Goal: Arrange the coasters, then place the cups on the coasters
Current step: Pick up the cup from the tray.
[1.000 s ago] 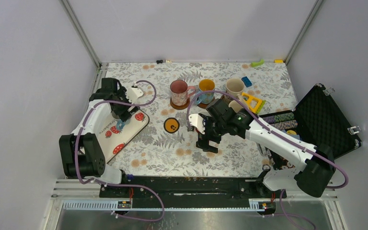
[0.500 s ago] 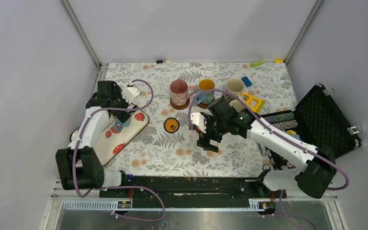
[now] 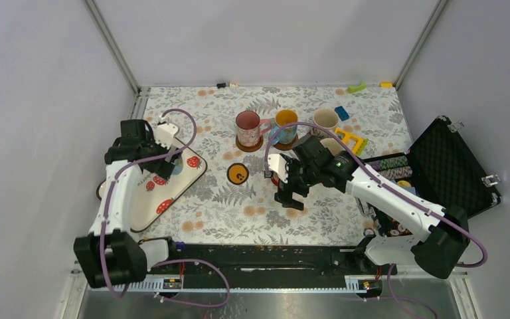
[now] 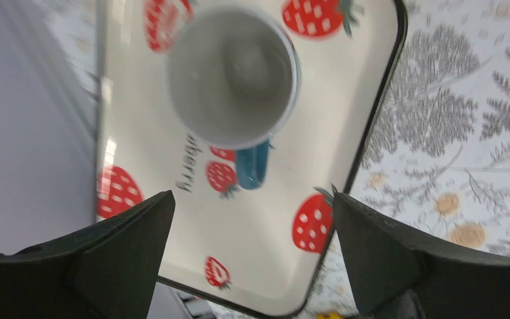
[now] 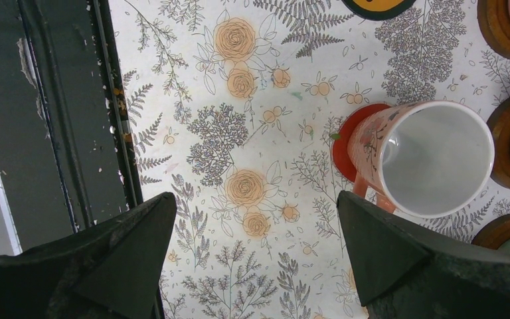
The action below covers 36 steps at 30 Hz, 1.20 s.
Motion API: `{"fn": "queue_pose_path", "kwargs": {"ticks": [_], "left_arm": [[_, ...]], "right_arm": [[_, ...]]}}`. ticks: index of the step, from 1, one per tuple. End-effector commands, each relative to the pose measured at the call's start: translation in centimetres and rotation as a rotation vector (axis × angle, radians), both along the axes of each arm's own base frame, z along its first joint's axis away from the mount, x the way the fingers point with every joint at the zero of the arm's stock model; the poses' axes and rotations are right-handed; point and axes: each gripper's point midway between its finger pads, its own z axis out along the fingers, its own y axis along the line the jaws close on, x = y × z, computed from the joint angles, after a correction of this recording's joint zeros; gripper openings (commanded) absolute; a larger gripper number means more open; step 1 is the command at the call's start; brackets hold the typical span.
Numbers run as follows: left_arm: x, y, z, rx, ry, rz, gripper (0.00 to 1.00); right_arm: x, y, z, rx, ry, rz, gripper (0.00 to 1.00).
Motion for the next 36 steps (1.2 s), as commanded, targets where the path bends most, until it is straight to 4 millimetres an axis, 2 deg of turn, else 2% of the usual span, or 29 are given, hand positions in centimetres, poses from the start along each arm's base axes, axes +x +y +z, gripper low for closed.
{"fn": "queue_pose_path", "kwargs": {"ticks": [1,7,14,16,18,19,21,24,27,30,33,36], "left_arm": [[-3.2,0.5,-5.1,-0.073,0.268,0.08,0.87],[-1.4,1.5,-7.7,-0.122,0.311,0.133,0.82],[1.1,1.6,-8.0,-0.143,0.255,0.151,0.68],[1.4,1.4,-8.1,-0.156,0.244,0.142,0.57],[1.5,1.0,-8.2,-0.179,0.246,0.129,0.4],[1.4,0.8,-8.3,-0.184,0.248,0.123,0.29],[1.5,0.9,-8.5,-0.181,0.243,0.124,0.0],[1.1,1.1,-8.0,-0.158,0.198,0.125,0.0],[0.0,0.6,-4.5,-0.146,0.089,0.096,0.0],[-1.7,-0.7,0.8,-0.138,-0.051,0.041,0.0],[-3.6,-3.2,5.8,-0.095,-0.153,-0.046,0.0],[-5.1,-6.3,9.5,-0.123,-0.187,-0.123,0.0]], "right_arm": [[-0.1,0.2,0.9,0.047,-0.008,-0.002,1.0],[-0.2,0.2,1.1,0.056,-0.009,0.001,1.0],[-0.1,0.3,0.8,0.05,-0.004,0.004,1.0],[-0.2,0.3,0.8,0.049,-0.002,0.007,1.0],[-0.1,0.3,0.7,0.046,-0.001,0.006,1.0],[-0.2,0.3,0.6,0.045,0.001,0.007,1.0],[-0.1,0.3,0.6,0.043,0.002,0.009,1.0],[0.2,0.0,0.5,0.023,-0.013,-0.002,1.0],[0.9,-1.0,1.6,-0.005,-0.061,-0.037,1.0],[0.4,-2.2,3.3,-0.009,-0.091,-0.058,1.0],[-0.5,-4.1,4.2,-0.021,-0.12,-0.085,1.0],[-1.6,-5.9,3.6,-0.019,-0.158,-0.093,1.0]]}}
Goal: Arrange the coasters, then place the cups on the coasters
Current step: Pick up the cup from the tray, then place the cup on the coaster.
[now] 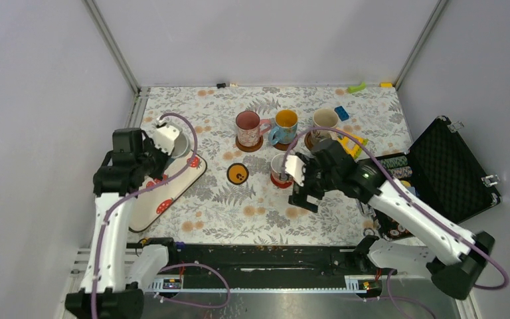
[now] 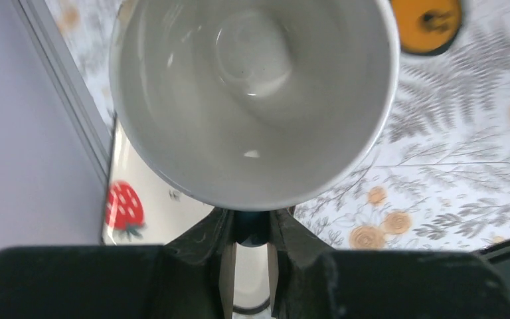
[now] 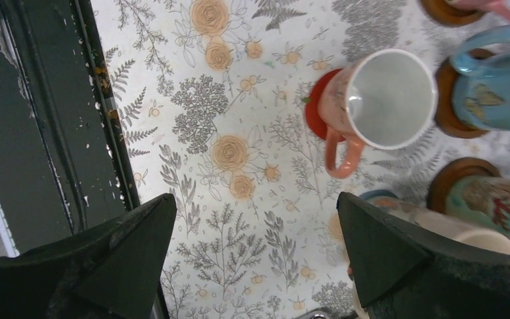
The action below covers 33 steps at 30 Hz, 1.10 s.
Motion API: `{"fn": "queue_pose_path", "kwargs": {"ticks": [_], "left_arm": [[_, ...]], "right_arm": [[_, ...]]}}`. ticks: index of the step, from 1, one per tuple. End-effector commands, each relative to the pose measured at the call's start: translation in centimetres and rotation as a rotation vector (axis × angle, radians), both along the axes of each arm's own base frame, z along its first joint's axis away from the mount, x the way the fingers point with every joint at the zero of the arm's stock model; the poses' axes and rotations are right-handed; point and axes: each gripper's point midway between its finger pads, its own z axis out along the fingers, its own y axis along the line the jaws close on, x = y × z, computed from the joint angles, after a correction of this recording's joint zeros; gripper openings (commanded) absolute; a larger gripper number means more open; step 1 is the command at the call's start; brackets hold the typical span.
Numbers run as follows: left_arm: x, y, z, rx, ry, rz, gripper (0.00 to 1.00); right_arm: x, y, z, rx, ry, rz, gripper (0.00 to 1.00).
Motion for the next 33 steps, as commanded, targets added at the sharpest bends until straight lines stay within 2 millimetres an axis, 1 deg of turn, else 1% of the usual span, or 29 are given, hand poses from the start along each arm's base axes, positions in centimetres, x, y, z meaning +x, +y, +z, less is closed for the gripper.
{"fn": "queue_pose_path", "kwargs": {"ticks": [1,3,4,6,7,10,11,12,13,15,17,18,22,24,28,31,33], "left_arm": [[-1.1,-4.5,6.8,-0.057,-0.118,-0.135,0.0],[-1.1,-6.6,7.5,-0.091,-0.09,-0.183,0.0],[-0.9,-7.4,7.5,-0.091,-0.073,-0.191,0.0],[-0.6,-9.6,6.9,-0.075,-0.041,-0.257,0.0],[-0.4,-10.8,6.4,-0.066,-0.029,-0.299,0.0],[-0.3,-15.0,4.4,-0.046,-0.016,-0.438,0.0],[-0.6,-16.6,3.6,-0.036,-0.015,-0.499,0.0],[-0.6,-17.7,2.5,-0.023,-0.004,-0.534,0.0],[-0.7,-18.4,1.2,-0.01,0.014,-0.561,0.0],[-1.2,-19.7,-0.8,-0.01,0.055,-0.613,0.0],[-1.7,-20.4,-2.4,-0.023,0.09,-0.642,0.0],[-1.7,-20.4,-3.0,-0.02,0.094,-0.643,0.0],[-0.3,-19.4,-5.4,0.059,0.055,-0.601,0.0],[0.3,-19.3,-5.9,0.073,0.038,-0.589,0.0],[1.3,-19.9,-6.4,0.07,0.009,-0.585,0.0],[2.0,-19.9,-7.9,0.098,0.032,-0.583,0.0],[2.3,-19.9,-8.6,0.097,0.048,-0.576,0.0]], "right_arm": [[-1.5,-3.2,0.8,0.007,-0.077,-0.031,1.0],[-2.6,-3.9,0.0,0.032,-0.085,-0.023,1.0],[-3.0,-4.2,-0.3,0.053,-0.087,-0.022,1.0],[-3.5,-4.8,-0.6,0.106,-0.095,-0.023,1.0],[-3.3,-5.1,-0.6,0.128,-0.112,-0.041,1.0],[-2.2,-5.6,-0.7,0.166,-0.139,-0.1,1.0],[-1.9,-5.6,-0.8,0.166,-0.129,-0.115,1.0],[-1.6,-5.7,-1.0,0.159,-0.117,-0.13,1.0],[-1.4,-5.7,-1.5,0.147,-0.101,-0.138,1.0],[-0.7,-5.8,-2.4,0.118,-0.091,-0.156,1.0],[-0.2,-6.1,-3.1,0.093,-0.093,-0.176,1.0],[0.0,-6.1,-3.4,0.089,-0.099,-0.18,1.0],[-0.1,-6.0,-3.7,0.097,-0.097,-0.172,1.0],[0.0,-6.1,-3.6,0.097,-0.101,-0.174,1.0],[-0.2,-6.0,-3.9,0.108,-0.082,-0.171,1.0],[-0.4,-5.9,-3.8,0.118,-0.077,-0.169,1.0],[-0.4,-5.9,-3.6,0.128,-0.08,-0.168,1.0]]}}
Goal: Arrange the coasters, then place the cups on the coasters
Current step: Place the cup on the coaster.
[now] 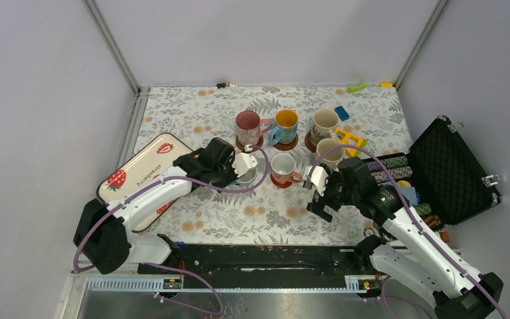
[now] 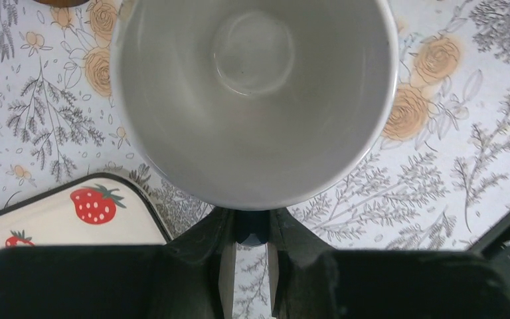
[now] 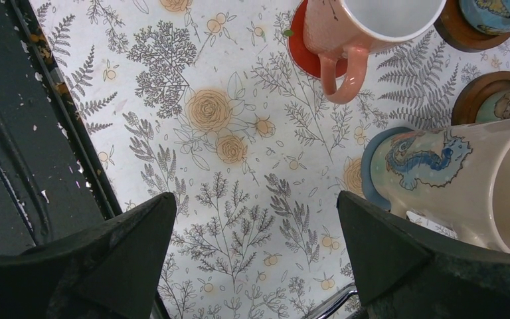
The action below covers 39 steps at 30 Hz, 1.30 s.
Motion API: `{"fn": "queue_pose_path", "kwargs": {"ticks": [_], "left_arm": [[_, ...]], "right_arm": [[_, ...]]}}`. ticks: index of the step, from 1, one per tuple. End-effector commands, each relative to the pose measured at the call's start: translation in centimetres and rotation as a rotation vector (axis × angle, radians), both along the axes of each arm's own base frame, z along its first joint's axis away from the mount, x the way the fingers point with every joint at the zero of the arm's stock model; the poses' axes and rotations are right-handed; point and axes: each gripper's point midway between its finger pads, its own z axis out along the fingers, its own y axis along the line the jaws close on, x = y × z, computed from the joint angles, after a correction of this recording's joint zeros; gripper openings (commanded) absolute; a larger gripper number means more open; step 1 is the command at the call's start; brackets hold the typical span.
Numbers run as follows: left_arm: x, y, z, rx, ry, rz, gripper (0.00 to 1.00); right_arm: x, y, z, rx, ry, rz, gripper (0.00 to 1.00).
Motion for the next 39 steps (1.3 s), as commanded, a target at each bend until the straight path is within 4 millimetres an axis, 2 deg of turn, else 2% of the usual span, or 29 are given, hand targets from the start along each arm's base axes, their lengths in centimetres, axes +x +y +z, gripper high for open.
{"fn": "queue_pose_path", "kwargs": {"ticks": [1,5,11,14,22,32,37,39], "left_arm": [[3.4,-1.3,0.3,-0.045,-0.099,0.024,0.0],[4.9,-0.2,-0.2,-0.037,-0.104,0.074,0.0],[7.1,1.3,0.0,-0.051,-0.114,0.148,0.0],[7.5,1.5,-0.1,-0.053,-0.105,0.161,0.0],[6.9,1.1,-0.4,-0.066,-0.059,0.153,0.0],[5.9,0.7,1.8,-0.126,-0.076,0.134,0.0],[6.0,1.2,1.5,-0.093,-0.073,0.143,0.09],[5.9,1.2,1.4,-0.092,-0.062,0.141,0.1]], "right_arm": [[0.1,0.4,0.9,0.051,-0.029,0.01,1.0],[-0.1,0.4,1.1,0.063,-0.036,0.015,1.0],[-0.3,0.6,1.1,0.076,-0.03,0.025,1.0],[-0.3,0.6,1.2,0.078,-0.032,0.023,1.0],[-0.4,0.6,1.5,0.088,-0.043,0.026,1.0],[-0.5,0.6,1.6,0.093,-0.049,0.034,1.0],[-0.6,0.6,1.7,0.097,-0.047,0.032,1.0],[-0.6,0.6,1.7,0.097,-0.048,0.033,1.0]]}}
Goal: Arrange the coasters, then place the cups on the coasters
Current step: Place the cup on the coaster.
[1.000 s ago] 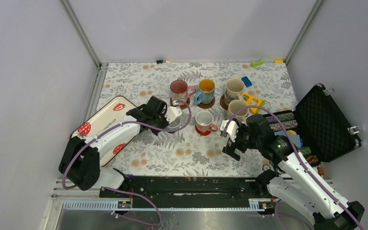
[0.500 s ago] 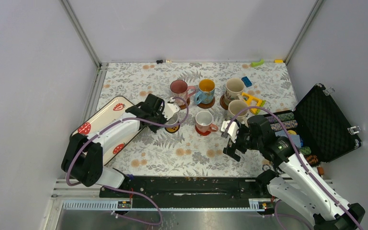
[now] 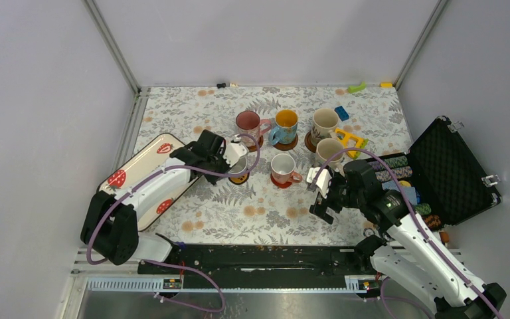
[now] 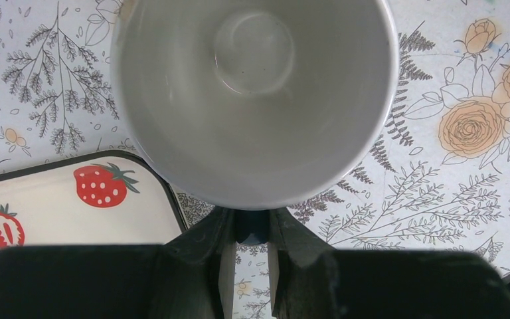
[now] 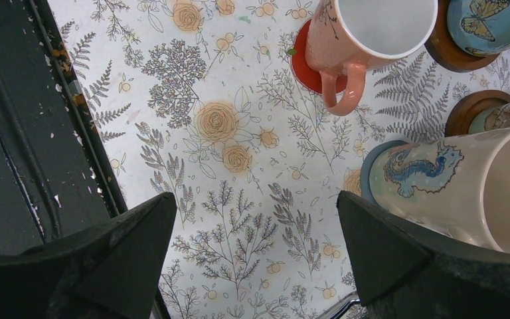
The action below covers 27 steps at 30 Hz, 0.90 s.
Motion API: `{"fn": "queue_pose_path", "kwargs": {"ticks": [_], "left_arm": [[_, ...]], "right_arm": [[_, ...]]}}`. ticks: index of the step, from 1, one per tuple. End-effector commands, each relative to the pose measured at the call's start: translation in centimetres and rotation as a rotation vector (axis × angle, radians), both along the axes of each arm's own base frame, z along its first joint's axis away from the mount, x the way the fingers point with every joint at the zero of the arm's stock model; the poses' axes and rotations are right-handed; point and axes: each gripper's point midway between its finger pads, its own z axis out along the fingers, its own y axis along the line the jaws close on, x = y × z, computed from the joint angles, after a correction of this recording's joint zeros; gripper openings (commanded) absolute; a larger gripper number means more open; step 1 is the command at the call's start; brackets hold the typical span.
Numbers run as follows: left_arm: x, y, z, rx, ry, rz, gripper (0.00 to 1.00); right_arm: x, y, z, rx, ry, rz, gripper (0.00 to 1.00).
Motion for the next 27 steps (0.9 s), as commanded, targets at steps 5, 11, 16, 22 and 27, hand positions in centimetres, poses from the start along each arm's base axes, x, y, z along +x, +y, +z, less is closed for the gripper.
{"fn": "queue_pose_path", "kwargs": {"ticks": [5,11,16,22,27], "left_arm": [[1.9,-1.5,3.7,-0.079,-0.101,-0.01,0.12],[1.7,-1.4,3.4,-0.069,-0.086,-0.018,0.28],[1.7,-1.5,3.4,-0.072,-0.084,-0.023,0.33],[2.0,-1.2,4.8,-0.082,-0.124,-0.01,0.92],[1.9,0.7,10.2,-0.177,-0.203,0.021,0.99]], "right_arm": [[0.0,0.5,0.7,0.039,-0.012,0.013,1.0],[0.0,0.5,0.6,0.039,-0.007,0.015,1.0],[-0.1,0.6,0.6,0.04,-0.004,0.017,1.0],[0.0,0.6,0.6,0.038,-0.002,0.017,1.0],[0.2,0.5,0.6,0.038,-0.007,0.004,1.0]]}}
